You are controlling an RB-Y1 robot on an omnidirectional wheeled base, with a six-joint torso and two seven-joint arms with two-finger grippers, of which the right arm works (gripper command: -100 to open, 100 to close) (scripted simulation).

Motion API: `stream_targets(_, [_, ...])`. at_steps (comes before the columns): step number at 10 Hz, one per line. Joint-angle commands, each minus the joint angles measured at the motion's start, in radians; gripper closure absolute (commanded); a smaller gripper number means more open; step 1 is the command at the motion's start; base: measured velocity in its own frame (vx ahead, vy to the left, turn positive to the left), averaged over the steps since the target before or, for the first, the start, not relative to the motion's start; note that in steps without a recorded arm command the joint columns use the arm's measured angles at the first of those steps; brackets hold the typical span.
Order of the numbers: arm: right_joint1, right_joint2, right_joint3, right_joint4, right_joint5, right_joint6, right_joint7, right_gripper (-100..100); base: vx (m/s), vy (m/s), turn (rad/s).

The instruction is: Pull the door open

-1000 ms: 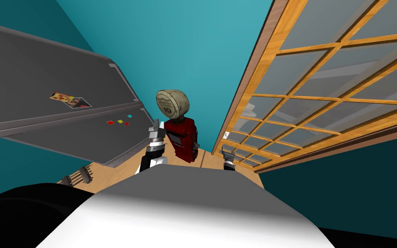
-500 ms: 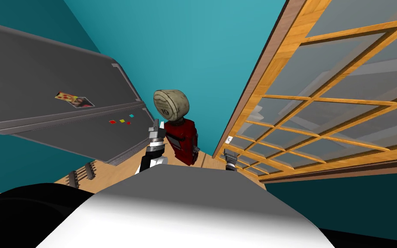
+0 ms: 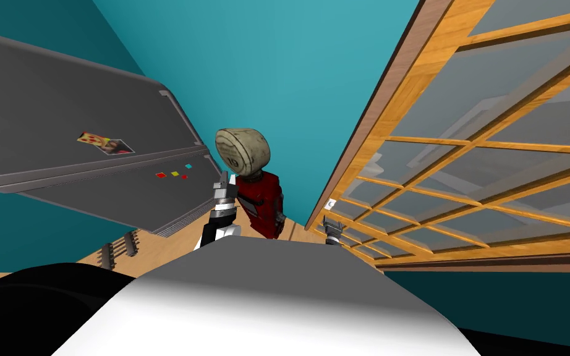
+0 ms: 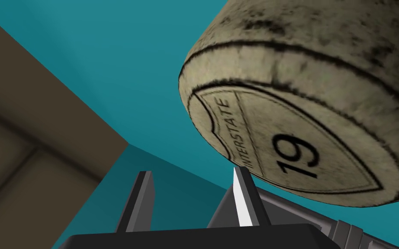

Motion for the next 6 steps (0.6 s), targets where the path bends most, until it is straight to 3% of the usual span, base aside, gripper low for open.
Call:
stream_targets(1, [-0.009,-0.009,-0.018,0.03,-0.012,-0.003,-0.017,-100,0.021,-0.004,0.234])
stream_targets(6, [-0.052,-0.047,-0.096,0.166,-0.068,-0.016,-0.094,-100,0.036,-0.018,0.292])
